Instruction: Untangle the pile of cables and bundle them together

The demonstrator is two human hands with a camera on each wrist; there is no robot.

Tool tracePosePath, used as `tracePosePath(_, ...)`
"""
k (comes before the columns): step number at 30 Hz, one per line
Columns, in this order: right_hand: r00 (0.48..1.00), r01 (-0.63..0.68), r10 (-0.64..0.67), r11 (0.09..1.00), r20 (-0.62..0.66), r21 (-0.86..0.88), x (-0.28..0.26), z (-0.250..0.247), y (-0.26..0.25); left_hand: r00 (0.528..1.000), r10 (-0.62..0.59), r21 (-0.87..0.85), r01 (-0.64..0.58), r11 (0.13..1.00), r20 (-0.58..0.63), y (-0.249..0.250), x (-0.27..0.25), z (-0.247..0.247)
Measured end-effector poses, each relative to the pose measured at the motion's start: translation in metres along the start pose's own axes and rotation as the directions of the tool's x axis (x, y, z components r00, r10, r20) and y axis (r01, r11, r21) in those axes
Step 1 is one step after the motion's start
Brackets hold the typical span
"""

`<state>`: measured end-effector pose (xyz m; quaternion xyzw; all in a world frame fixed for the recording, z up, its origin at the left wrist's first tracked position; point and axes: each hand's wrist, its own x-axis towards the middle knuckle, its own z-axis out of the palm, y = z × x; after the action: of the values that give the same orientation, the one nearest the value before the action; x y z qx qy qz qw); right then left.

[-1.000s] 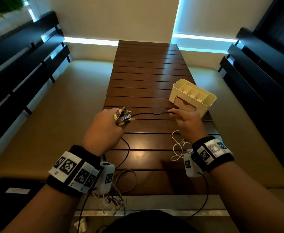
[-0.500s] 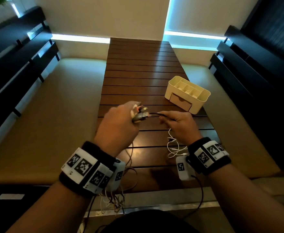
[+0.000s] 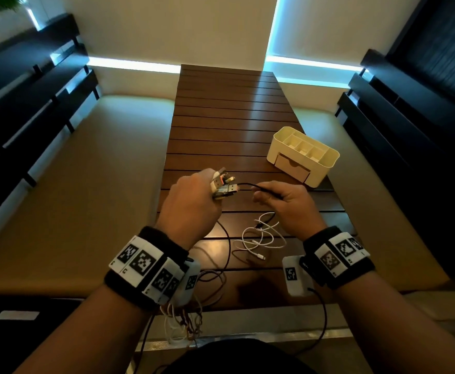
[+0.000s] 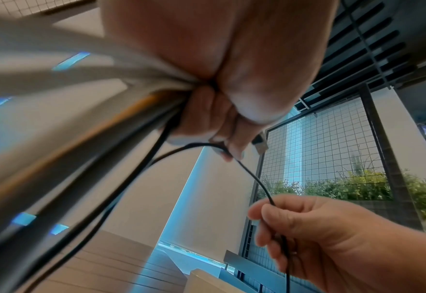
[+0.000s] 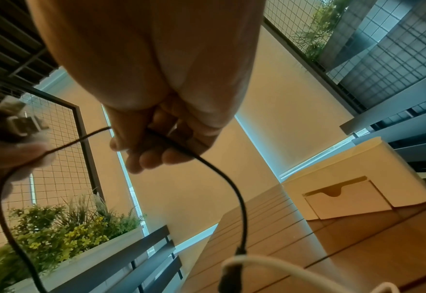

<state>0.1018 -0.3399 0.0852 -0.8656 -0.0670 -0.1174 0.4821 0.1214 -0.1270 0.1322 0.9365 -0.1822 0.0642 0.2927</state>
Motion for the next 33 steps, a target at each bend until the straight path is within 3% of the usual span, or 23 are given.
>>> tracePosePath(3, 0.991, -0.132, 0.132, 0.988, -0.005, -0.086, -0.001, 0.000, 0.014, 0.991, -0.012, -0.074, 0.003, 0.997, -0.131, -0.005, -0.005, -0.004)
tracePosePath(6, 0.976, -0.204, 0.188, 0.966, -0.111, -0.159, -0.001, -0.004, 0.025, 0.979, -0.040, -0.116, 0.017, 0.993, -0.198, -0.010, -0.007, -0.009)
tracePosePath(11, 0.987, -0.085, 0.057, 0.978, -0.149, -0.190, 0.001, -0.014, 0.018, 0.995, -0.025, -0.053, 0.020, 0.998, -0.094, -0.008, -0.006, -0.004)
tracePosePath(13, 0.990, -0.084, 0.063, 0.983, -0.130, -0.165, 0.001, -0.018, 0.012, 0.997, -0.021, -0.067, 0.016, 0.998, -0.078, -0.004, -0.007, -0.002)
tracePosePath(16, 0.987, -0.154, 0.157, 0.980, 0.019, -0.127, -0.004, -0.025, -0.003, 0.999, -0.011, -0.086, 0.007, 0.996, -0.045, 0.000, -0.007, 0.001)
tracePosePath(19, 0.978, -0.146, 0.156, 0.986, 0.141, -0.075, -0.011, -0.032, -0.025, 0.999, 0.007, -0.175, 0.002, 0.985, 0.051, 0.006, -0.006, 0.003)
tracePosePath(24, 0.979, -0.011, 0.021, 0.999, 0.202, -0.050, -0.018, -0.034, -0.051, 0.980, 0.063, -0.342, 0.005, 0.940, 0.187, 0.019, -0.010, 0.010)
tracePosePath(26, 0.971, -0.054, 0.072, 0.995, 0.227, -0.081, -0.022, -0.036, -0.049, 0.973, 0.070, -0.350, 0.011, 0.937, 0.218, 0.020, -0.011, 0.015)
tracePosePath(29, 0.912, -0.223, 0.256, 0.965, 0.321, -0.137, -0.033, -0.041, -0.037, 0.974, 0.021, -0.357, 0.063, 0.932, 0.226, 0.016, -0.009, 0.017)
tracePosePath(33, 0.799, -0.376, 0.432, 0.902, 0.418, -0.213, -0.050, -0.043, -0.022, 0.980, -0.142, -0.480, 0.194, 0.855, 0.142, 0.002, -0.003, 0.016)
